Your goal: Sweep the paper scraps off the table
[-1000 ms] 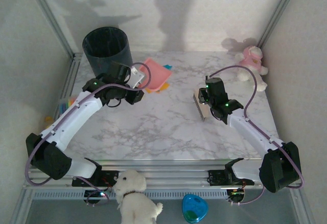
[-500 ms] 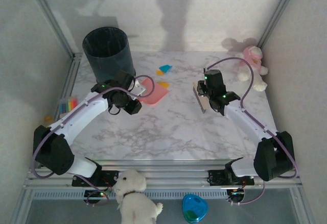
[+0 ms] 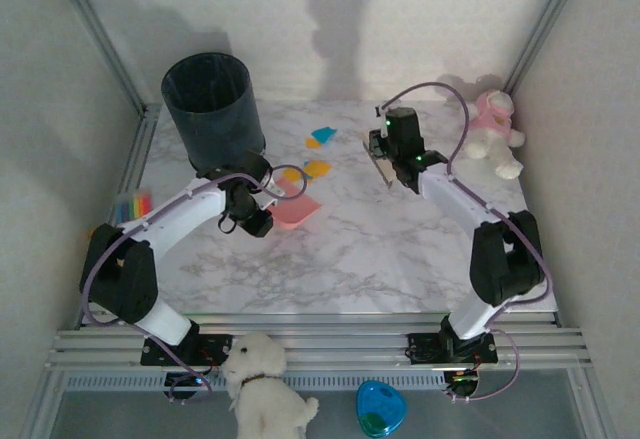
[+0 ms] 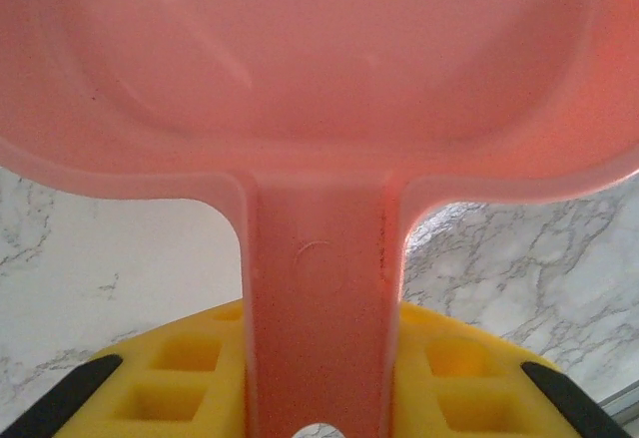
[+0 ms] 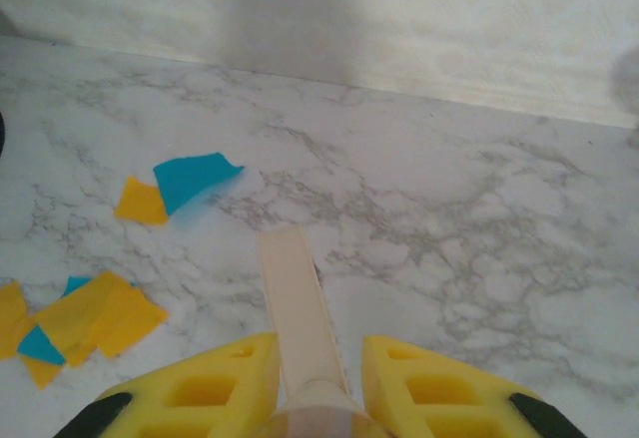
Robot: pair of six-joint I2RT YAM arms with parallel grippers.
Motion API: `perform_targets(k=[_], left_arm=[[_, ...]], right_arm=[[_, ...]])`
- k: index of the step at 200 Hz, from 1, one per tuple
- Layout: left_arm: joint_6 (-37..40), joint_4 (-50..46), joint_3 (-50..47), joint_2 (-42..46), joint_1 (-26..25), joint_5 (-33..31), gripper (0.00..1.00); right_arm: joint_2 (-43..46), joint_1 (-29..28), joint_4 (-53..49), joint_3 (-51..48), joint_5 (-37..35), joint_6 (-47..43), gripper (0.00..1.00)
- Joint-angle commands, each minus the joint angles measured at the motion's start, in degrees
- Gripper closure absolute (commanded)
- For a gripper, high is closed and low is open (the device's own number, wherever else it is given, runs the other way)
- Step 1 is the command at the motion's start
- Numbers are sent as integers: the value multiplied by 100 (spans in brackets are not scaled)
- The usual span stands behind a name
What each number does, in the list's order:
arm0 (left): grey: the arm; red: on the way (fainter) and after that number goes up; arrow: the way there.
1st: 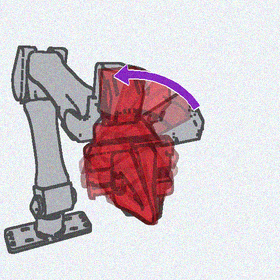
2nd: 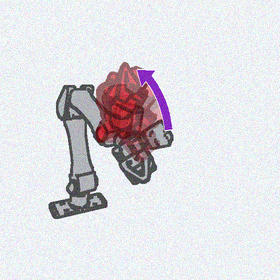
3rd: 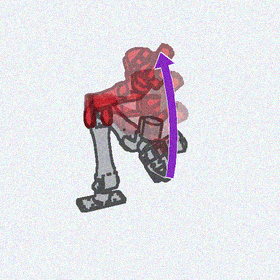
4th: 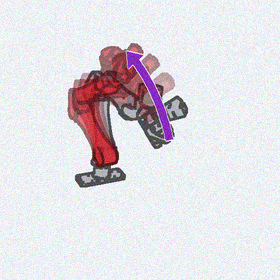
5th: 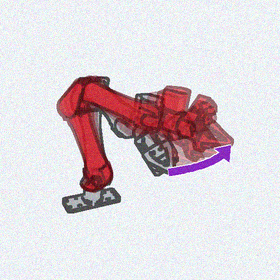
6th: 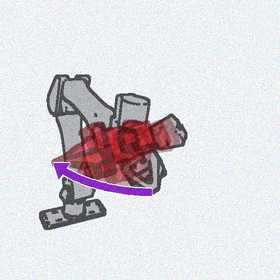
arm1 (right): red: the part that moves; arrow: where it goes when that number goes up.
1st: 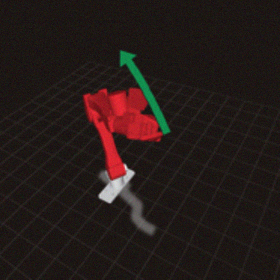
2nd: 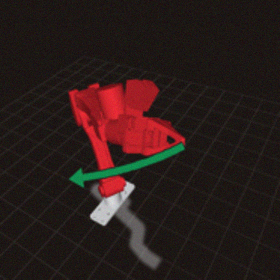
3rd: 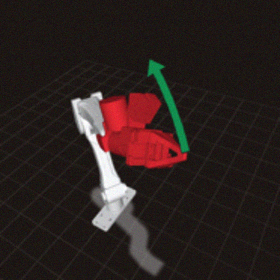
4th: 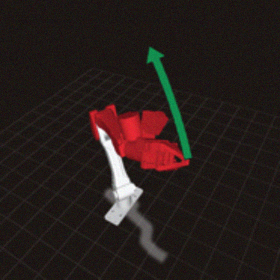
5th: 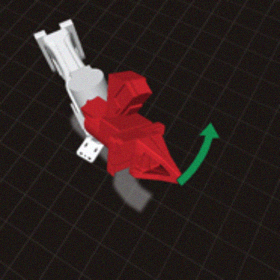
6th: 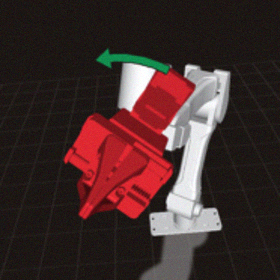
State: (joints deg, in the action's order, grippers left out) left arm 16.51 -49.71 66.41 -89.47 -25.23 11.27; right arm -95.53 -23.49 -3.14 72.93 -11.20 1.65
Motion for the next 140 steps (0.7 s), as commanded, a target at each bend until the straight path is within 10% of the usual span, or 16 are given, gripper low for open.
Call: perform_targets(k=[1, 140], left_arm=[[29, -141, -84, -149, 69, -193, 100], [-238, -134, 12, -688, 262, -419, 100]], right_arm=[[-360, 48, 398, 538, 209, -284, 100], [-2655, 40, -150, 3357, 487, -538, 100]])
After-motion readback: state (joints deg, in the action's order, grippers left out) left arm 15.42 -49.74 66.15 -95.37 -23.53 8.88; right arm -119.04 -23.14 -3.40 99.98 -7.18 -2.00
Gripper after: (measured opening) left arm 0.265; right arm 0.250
